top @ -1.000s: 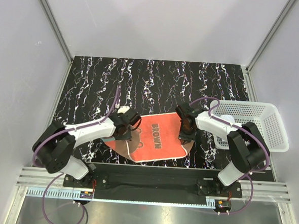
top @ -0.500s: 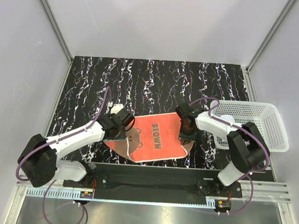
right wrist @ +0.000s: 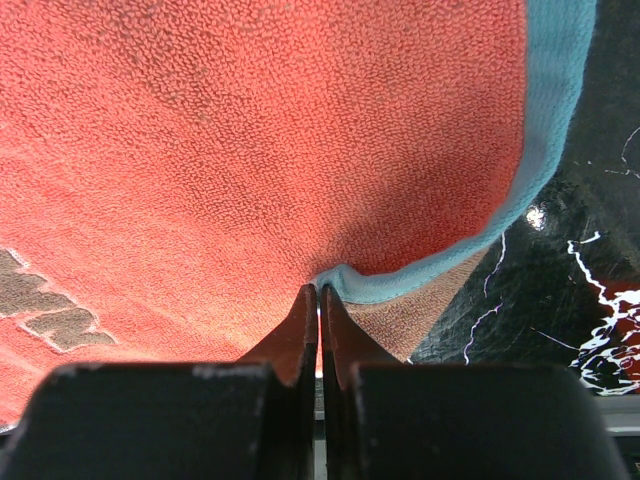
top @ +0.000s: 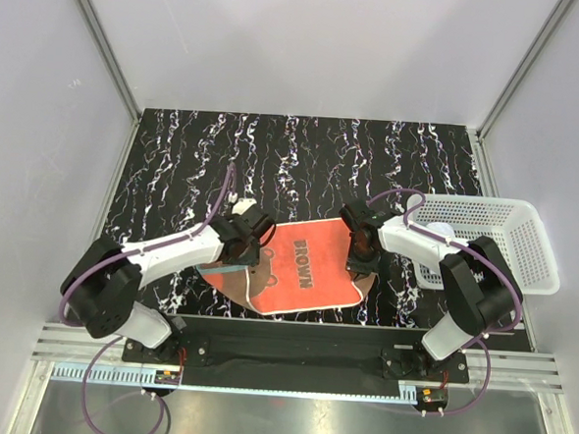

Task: Roll the towels
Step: Flatten the towel

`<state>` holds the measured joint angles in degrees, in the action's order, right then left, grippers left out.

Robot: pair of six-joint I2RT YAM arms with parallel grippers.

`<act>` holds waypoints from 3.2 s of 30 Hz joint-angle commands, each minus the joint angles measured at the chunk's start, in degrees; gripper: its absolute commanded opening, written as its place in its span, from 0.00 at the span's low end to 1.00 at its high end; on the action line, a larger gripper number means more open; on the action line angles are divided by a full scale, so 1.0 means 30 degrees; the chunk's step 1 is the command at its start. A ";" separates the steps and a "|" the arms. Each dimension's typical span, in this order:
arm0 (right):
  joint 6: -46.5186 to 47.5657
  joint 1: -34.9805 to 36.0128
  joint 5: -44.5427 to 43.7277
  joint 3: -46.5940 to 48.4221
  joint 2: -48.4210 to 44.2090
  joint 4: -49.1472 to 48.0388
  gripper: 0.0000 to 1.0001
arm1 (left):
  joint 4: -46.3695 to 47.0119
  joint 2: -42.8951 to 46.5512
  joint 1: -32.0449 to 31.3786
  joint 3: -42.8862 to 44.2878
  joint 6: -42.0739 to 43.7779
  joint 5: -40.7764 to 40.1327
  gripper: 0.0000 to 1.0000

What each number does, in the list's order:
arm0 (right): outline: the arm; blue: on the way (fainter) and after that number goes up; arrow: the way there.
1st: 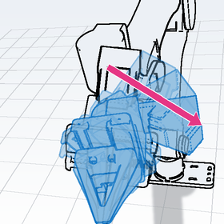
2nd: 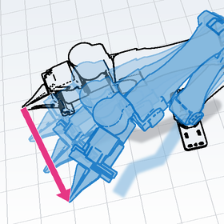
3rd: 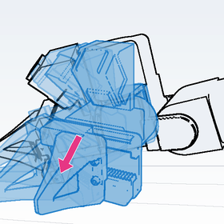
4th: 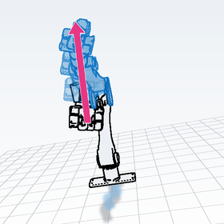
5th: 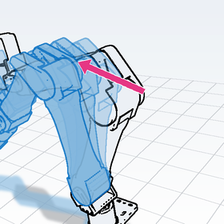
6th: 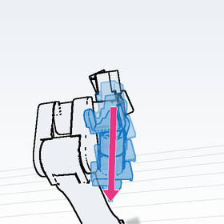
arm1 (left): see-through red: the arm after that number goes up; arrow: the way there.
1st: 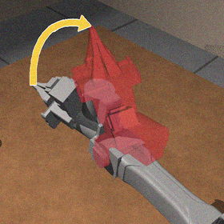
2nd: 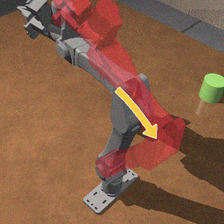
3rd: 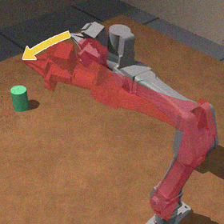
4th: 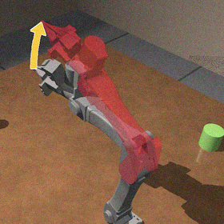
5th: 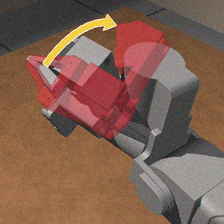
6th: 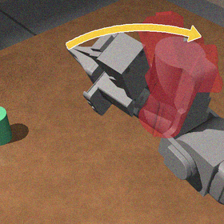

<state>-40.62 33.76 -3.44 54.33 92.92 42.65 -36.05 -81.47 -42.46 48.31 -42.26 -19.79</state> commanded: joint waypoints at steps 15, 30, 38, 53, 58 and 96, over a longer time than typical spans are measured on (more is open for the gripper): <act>0.0005 0.0173 -0.0141 -0.0178 -0.0067 -0.0126 0.00 | 0.1793 -0.1964 -0.0086 -0.0607 -0.0239 0.0269 0.27; -0.0053 0.0144 -0.0347 0.0260 -0.0592 0.0576 0.00 | -0.1485 0.1633 -0.0115 0.0474 -0.0386 -0.0755 0.09; -0.0375 0.0144 -0.0610 0.0874 -0.3020 0.2185 0.00 | -0.4825 0.5211 -0.0086 0.1648 -0.0122 -0.1693 0.03; 0.1962 -0.2080 0.0765 0.8368 -0.2157 0.3975 0.00 | -0.3834 0.4428 0.6292 0.7999 0.6055 0.1202 0.00; 0.3694 -0.3780 0.0680 1.5970 0.1421 0.5816 0.00 | -0.3364 0.0093 0.8757 1.4840 0.7639 0.3692 0.00; -0.0141 -0.4573 0.3286 -0.4013 -0.5105 -0.3290 0.00 | 0.1676 0.9812 1.2863 -0.7548 -0.2111 0.6070 0.00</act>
<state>-39.88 19.99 5.72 44.36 79.70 33.58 -33.82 -53.52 -4.14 27.68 -44.66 -2.28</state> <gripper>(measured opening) 0.011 0.107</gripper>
